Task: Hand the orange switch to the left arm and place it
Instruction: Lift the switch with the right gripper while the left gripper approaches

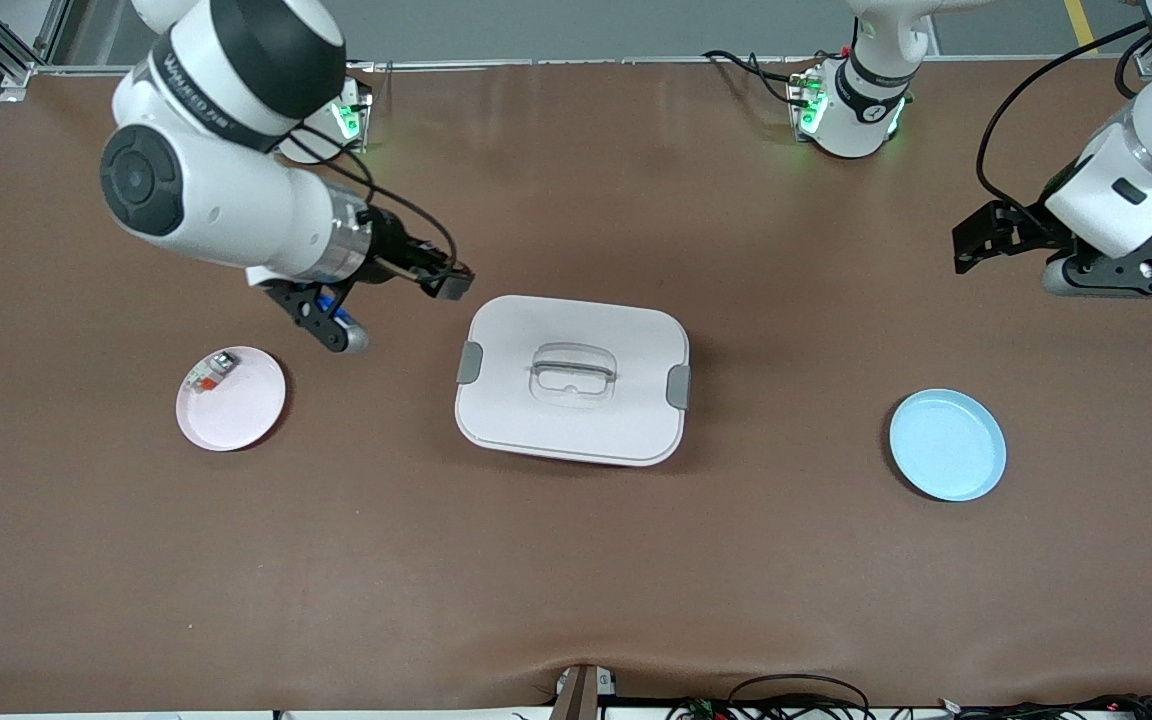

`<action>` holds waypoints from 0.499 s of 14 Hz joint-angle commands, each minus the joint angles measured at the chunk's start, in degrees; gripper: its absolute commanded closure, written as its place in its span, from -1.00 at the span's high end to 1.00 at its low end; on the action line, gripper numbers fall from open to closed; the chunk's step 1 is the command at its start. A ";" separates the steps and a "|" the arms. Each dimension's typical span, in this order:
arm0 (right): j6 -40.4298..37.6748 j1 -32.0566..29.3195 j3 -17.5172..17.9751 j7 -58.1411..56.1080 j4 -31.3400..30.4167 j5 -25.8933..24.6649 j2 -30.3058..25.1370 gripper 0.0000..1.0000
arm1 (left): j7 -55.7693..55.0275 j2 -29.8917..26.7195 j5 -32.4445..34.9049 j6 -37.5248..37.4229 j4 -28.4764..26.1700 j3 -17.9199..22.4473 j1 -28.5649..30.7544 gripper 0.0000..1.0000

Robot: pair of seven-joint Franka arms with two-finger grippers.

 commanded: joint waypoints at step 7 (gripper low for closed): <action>13.14 6.82 -0.62 16.11 2.02 6.89 3.10 -0.68 | -10.03 -0.87 -14.57 10.74 -7.11 -7.57 -1.11 1.00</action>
